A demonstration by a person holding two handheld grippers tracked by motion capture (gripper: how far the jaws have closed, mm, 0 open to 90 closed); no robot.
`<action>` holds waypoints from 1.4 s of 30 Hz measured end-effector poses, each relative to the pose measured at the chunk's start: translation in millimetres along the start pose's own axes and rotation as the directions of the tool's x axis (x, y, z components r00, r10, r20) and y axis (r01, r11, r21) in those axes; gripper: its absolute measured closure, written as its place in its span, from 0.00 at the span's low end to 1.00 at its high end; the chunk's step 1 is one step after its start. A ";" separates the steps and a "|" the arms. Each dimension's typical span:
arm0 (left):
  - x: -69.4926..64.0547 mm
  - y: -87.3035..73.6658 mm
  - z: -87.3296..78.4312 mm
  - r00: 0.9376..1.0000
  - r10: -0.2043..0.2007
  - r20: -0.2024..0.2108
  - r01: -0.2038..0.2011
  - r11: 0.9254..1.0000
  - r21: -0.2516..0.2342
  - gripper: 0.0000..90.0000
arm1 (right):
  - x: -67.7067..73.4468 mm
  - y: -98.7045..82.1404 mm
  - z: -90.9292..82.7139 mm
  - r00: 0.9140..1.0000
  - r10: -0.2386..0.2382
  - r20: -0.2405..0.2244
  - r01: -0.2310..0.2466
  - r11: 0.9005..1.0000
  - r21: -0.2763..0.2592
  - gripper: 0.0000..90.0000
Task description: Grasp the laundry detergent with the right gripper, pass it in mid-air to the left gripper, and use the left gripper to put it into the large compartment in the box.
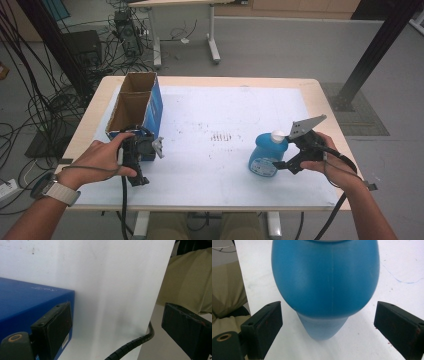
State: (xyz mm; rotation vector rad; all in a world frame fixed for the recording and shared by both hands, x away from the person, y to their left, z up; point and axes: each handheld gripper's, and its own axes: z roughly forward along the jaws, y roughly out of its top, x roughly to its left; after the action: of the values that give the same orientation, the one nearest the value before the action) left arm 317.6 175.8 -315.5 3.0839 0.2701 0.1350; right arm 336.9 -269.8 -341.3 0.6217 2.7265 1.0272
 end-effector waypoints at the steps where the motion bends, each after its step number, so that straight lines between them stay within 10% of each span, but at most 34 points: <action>1: 0.0 0.0 0.1 1.000 0.001 0.000 -0.001 1.000 0.001 0.11 | 0.1 0.1 0.0 1.000 0.001 0.001 -0.001 1.000 0.000 0.09; 42: 0.2 -0.4 1.4 1.000 0.000 0.001 0.000 1.000 -0.006 0.11 | -0.2 0.2 1.2 1.000 0.008 0.000 -0.008 1.000 -0.003 0.09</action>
State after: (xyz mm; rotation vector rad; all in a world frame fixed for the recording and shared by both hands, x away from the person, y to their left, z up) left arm 317.8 176.2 -316.9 3.0778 0.2696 0.1337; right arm 337.5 -269.0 -342.1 0.6324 2.7246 1.0327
